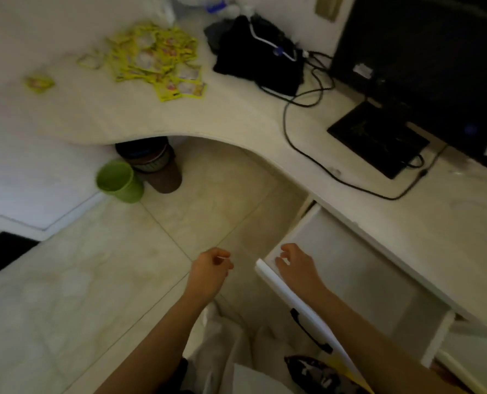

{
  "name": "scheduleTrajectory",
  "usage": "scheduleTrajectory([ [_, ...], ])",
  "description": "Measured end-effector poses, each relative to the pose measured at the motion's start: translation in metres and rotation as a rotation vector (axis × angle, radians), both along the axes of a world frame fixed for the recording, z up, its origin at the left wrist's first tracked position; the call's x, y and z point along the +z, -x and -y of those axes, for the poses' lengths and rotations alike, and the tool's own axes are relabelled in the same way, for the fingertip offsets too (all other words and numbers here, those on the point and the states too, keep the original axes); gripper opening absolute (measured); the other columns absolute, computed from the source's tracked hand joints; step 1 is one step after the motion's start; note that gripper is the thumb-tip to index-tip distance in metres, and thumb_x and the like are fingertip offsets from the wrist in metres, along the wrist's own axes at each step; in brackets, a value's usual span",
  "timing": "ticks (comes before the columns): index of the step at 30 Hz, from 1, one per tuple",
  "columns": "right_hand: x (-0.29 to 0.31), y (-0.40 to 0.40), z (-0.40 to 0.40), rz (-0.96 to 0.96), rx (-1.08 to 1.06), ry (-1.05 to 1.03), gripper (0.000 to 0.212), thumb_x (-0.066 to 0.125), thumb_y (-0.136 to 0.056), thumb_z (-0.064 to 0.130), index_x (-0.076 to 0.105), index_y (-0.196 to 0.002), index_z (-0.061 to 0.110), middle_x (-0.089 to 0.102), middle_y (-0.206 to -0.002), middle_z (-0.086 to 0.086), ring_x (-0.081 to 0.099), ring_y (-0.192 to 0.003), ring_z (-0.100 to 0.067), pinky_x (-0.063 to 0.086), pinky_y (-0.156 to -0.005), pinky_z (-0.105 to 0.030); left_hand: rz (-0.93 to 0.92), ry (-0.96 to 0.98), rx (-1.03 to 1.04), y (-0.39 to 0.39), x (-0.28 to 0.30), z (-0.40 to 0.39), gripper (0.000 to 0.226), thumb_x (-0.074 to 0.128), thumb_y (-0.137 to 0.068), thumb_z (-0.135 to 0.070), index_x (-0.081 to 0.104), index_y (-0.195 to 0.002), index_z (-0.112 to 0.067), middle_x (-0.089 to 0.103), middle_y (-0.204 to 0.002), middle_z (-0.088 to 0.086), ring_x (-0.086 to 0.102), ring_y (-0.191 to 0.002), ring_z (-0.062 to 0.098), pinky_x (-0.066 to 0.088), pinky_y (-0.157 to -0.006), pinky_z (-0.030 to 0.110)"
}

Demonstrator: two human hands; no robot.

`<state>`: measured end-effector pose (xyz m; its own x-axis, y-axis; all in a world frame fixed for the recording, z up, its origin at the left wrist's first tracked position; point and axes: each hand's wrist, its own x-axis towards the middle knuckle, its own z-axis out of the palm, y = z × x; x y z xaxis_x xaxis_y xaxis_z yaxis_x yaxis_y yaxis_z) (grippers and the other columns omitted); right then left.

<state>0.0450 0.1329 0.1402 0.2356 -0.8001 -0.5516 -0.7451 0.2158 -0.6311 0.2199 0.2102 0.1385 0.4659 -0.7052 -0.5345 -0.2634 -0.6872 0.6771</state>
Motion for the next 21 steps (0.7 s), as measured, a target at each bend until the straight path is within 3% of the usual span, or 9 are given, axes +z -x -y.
scheduleTrajectory([
  [5, 0.002, -0.076, 0.019, -0.027, 0.255, 0.099, 0.024, 0.041, -0.097, 0.018, 0.053, -0.113, 0.005, 0.058, -0.103, -0.006, 0.056, -0.097, -0.022, 0.044, -0.079, -0.03, 0.195, -0.01, 0.032, -0.071, -0.002, -0.009, 0.022, 0.054, -0.092, -0.022, 0.064, -0.111, -0.019, 0.069, -0.097, 0.0, 0.065, -0.082, 0.014, 0.05, -0.072, 0.024],
  [9, 0.004, -0.145, 0.035, -0.069, 0.369, 0.154, 0.032, 0.043, -0.097, 0.022, 0.052, -0.122, 0.006, 0.06, -0.118, -0.01, 0.057, -0.108, -0.025, 0.046, -0.091, -0.035, 0.287, -0.029, 0.095, -0.131, -0.004, -0.01, 0.023, 0.054, -0.093, -0.024, 0.063, -0.113, -0.021, 0.062, -0.095, -0.003, 0.061, -0.08, 0.013, 0.048, -0.071, 0.025],
  [14, 0.008, -0.226, 0.06, -0.073, 0.398, 0.123, 0.036, 0.044, -0.097, 0.02, 0.048, -0.13, 0.007, 0.058, -0.126, -0.01, 0.056, -0.114, -0.025, 0.041, -0.088, -0.027, 0.349, -0.065, 0.087, -0.209, -0.004, -0.003, 0.024, 0.051, -0.094, -0.024, 0.061, -0.116, -0.022, 0.061, -0.094, -0.005, 0.062, -0.081, 0.012, 0.05, -0.07, 0.024],
  [17, 0.006, -0.265, 0.078, -0.043, 0.359, 0.111, 0.04, 0.047, -0.094, 0.019, 0.047, -0.132, 0.006, 0.056, -0.132, -0.011, 0.055, -0.118, -0.025, 0.043, -0.097, -0.032, 0.377, -0.066, 0.063, -0.253, -0.003, 0.008, 0.026, 0.052, -0.094, -0.026, 0.06, -0.118, -0.022, 0.062, -0.095, -0.006, 0.063, -0.084, 0.012, 0.053, -0.073, 0.026],
  [21, 0.011, -0.312, 0.11, -0.062, 0.37, 0.134, 0.035, 0.047, -0.096, 0.017, 0.05, -0.128, 0.003, 0.058, -0.125, -0.015, 0.055, -0.114, -0.028, 0.044, -0.098, -0.037, 0.41, -0.064, 0.062, -0.305, -0.001, 0.034, 0.026, 0.053, -0.092, -0.025, 0.06, -0.117, -0.021, 0.063, -0.093, -0.006, 0.063, -0.087, 0.014, 0.053, -0.075, 0.029],
])
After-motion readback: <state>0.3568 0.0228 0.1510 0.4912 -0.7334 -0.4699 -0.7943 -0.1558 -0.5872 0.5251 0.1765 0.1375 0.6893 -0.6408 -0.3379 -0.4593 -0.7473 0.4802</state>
